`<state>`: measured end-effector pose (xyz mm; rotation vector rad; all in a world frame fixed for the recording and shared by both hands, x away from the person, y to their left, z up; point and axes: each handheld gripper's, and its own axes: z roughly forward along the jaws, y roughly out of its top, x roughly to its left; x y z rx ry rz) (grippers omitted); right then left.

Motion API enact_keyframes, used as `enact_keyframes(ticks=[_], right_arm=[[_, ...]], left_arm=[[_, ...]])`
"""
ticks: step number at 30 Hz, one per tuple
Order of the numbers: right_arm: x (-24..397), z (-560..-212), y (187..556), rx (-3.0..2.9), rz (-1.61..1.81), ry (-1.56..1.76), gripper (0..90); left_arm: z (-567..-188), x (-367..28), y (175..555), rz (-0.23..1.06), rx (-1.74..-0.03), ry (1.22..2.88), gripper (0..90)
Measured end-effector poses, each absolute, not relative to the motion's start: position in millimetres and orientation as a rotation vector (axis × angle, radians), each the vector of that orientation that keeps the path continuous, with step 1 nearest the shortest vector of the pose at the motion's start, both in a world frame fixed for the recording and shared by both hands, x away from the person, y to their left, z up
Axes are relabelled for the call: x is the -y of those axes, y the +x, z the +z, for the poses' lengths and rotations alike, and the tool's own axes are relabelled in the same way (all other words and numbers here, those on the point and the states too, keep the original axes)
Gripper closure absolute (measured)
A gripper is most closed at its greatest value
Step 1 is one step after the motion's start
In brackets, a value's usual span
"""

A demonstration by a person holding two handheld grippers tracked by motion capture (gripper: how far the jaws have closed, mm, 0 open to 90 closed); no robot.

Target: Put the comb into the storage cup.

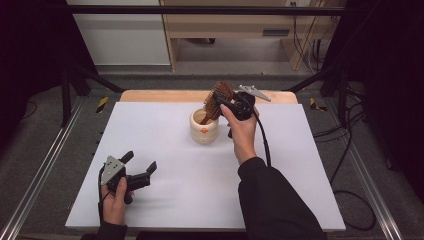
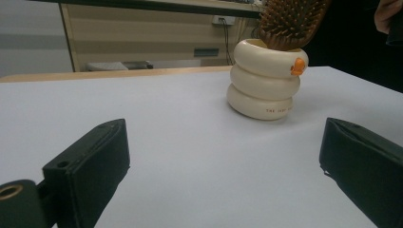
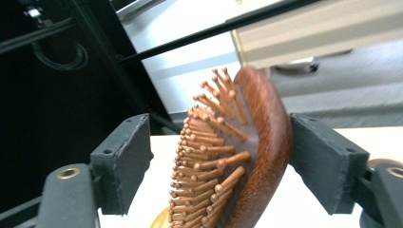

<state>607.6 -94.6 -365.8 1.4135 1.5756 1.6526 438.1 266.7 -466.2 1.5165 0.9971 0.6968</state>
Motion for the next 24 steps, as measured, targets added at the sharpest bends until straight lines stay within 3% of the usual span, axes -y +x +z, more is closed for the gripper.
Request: enact_keyframes(ticks=[24], right_arm=[[122.3,-347.2,597.5,-1.592,1.646,1.37,14.2]], left_arm=[[-467.6,-265.9,438.2,0.694,-1.001,1.517,2.7]])
